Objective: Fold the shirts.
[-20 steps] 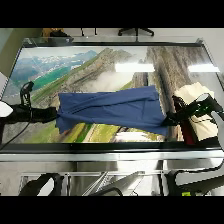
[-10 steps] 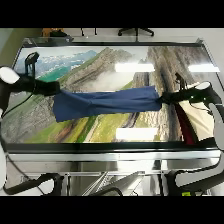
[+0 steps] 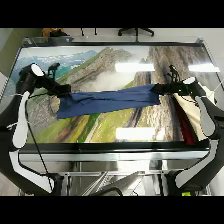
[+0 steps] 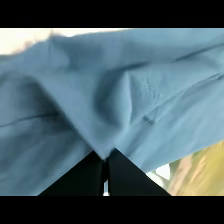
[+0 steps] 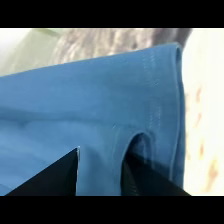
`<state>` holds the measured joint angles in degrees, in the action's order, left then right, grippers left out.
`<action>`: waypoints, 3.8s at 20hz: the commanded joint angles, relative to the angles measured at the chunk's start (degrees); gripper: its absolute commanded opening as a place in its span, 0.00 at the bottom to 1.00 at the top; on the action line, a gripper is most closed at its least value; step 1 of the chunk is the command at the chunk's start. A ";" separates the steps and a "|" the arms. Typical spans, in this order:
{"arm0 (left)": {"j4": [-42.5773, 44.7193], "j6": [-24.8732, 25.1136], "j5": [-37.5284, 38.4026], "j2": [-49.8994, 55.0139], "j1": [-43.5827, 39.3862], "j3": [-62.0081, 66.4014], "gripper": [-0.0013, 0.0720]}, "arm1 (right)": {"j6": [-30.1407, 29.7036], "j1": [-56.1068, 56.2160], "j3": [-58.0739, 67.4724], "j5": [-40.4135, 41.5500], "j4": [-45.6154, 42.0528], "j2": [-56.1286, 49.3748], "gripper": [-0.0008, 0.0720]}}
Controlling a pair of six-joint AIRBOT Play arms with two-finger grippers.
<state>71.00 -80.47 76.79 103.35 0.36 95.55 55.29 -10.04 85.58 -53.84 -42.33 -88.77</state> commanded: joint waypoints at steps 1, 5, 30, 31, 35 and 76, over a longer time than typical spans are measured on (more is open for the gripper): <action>1.03 0.04 3.91 4.11 -0.42 0.52 0.04 | 0.02 0.11 2.12 1.01 -2.89 -0.35 0.51; 1.03 -1.42 8.28 3.91 0.02 0.55 0.13 | 4.94 -0.02 4.50 1.03 -10.10 -1.01 0.84; -13.46 -7.65 -32.83 13.20 -34.77 1.07 0.04 | 9.35 -6.10 26.36 -36.92 11.15 9.18 0.04; -16.65 -7.45 -32.96 15.58 -36.02 2.97 0.03 | 9.46 -6.99 26.38 -36.92 12.11 10.38 0.04; -18.53 -7.50 -24.87 22.45 -38.27 16.28 0.03 | 9.53 -6.99 26.36 -39.74 12.17 11.28 0.04; -18.53 7.56 -1.99 -47.15 5.75 -3.21 0.04 | 22.99 12.48 14.58 -18.03 -6.91 -9.57 0.93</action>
<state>52.45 -72.97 73.28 55.48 6.04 92.09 78.87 2.44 101.73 -71.40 -50.72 -96.07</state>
